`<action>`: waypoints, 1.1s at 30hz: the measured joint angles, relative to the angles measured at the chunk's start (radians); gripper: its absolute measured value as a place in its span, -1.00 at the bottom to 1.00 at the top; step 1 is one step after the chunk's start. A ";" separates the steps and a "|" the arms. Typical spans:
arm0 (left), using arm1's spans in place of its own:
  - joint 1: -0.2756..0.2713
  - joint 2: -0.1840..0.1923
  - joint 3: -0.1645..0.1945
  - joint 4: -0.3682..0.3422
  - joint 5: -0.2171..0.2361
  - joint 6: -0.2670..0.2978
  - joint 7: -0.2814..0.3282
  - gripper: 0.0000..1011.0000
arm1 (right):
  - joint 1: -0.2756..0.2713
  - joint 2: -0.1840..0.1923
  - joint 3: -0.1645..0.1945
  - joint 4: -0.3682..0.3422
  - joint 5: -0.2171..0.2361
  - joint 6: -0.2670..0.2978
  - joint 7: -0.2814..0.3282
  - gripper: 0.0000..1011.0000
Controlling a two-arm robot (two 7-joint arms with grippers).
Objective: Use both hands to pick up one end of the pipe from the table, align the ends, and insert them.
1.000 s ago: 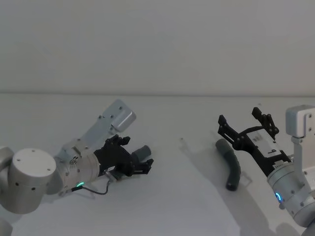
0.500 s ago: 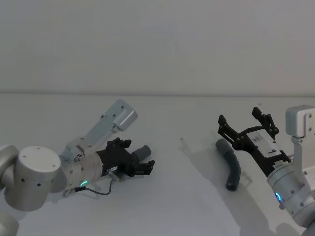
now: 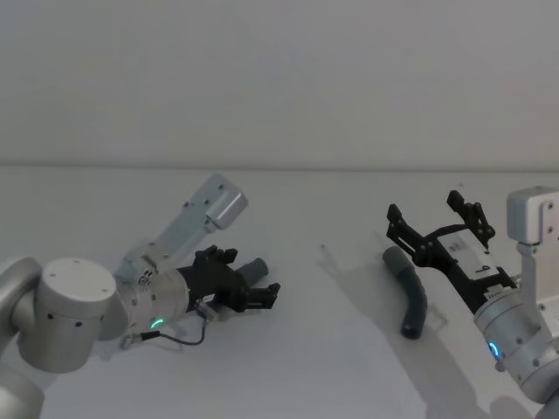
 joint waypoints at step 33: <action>-0.011 -0.012 0.007 0.008 0.012 0.060 0.008 0.63 | 0.000 0.000 0.000 0.000 0.000 0.000 0.000 0.98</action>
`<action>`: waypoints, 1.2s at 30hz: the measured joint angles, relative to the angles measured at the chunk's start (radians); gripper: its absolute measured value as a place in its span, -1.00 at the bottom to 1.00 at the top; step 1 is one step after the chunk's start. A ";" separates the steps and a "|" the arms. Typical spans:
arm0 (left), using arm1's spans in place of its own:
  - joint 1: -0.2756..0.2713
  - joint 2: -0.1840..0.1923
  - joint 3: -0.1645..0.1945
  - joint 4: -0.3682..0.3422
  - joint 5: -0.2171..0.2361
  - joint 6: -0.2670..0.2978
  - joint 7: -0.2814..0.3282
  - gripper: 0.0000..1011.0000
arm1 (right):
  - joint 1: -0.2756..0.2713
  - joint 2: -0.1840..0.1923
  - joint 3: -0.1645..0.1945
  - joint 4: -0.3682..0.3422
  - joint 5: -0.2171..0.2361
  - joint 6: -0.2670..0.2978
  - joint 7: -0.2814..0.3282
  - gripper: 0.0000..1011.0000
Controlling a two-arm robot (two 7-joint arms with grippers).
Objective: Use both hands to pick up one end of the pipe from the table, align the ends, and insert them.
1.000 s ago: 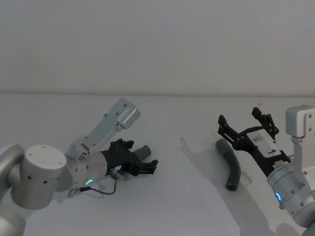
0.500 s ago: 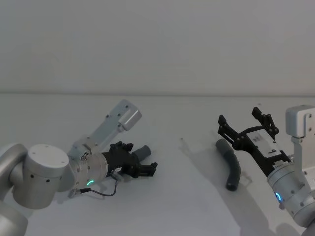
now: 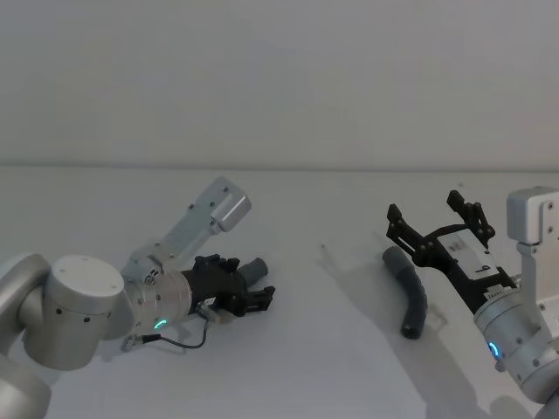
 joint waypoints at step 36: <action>-0.001 -0.002 0.000 0.001 0.002 0.005 0.001 -0.29 | -0.004 0.040 0.011 -0.024 0.000 0.077 0.050 0.98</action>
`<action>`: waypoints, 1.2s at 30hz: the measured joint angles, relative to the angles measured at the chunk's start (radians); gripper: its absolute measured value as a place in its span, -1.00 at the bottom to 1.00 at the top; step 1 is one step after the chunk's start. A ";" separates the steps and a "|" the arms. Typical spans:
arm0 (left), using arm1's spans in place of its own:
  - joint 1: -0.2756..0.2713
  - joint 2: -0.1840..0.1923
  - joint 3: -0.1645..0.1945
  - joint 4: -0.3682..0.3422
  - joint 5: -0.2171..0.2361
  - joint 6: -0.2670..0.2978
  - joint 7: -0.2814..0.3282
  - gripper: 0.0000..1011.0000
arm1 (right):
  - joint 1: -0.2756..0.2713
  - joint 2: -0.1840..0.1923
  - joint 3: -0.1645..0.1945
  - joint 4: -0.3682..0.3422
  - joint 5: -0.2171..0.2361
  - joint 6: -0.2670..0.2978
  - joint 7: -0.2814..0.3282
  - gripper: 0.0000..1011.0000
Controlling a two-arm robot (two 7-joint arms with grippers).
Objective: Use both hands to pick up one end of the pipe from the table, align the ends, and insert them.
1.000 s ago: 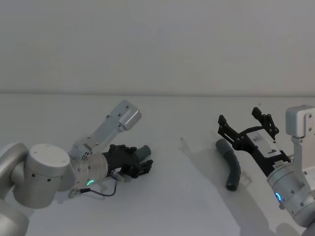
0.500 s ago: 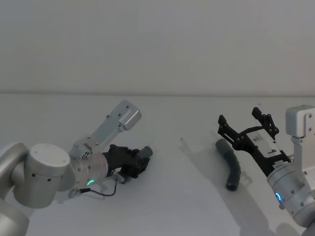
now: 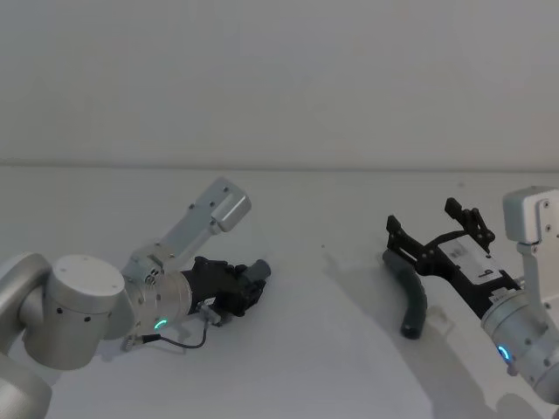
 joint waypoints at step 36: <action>0.000 0.000 0.000 0.000 0.000 0.000 0.000 -0.29 | 0.006 0.033 0.029 -0.050 0.085 0.361 0.056 0.98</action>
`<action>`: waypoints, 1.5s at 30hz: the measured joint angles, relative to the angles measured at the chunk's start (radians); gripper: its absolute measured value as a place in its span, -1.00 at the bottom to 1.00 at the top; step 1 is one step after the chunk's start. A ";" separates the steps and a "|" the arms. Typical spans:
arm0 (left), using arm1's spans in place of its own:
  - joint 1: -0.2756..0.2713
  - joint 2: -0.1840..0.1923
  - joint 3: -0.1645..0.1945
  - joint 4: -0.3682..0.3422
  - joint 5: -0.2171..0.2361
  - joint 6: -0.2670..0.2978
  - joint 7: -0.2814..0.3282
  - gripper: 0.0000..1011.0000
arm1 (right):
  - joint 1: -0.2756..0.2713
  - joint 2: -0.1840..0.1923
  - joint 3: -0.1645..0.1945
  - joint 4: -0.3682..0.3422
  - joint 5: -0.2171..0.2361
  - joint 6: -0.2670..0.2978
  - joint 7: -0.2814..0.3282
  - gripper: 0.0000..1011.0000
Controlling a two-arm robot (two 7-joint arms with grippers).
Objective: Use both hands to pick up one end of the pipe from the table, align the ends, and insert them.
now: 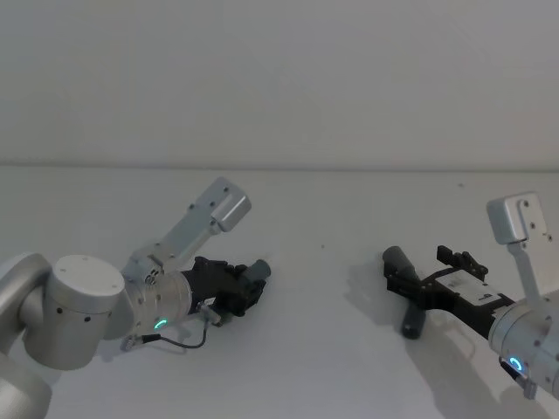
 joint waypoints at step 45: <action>0.000 0.000 0.000 0.000 0.000 0.000 0.000 -0.29 | 0.069 -0.007 -0.033 0.104 -0.034 0.079 0.030 0.98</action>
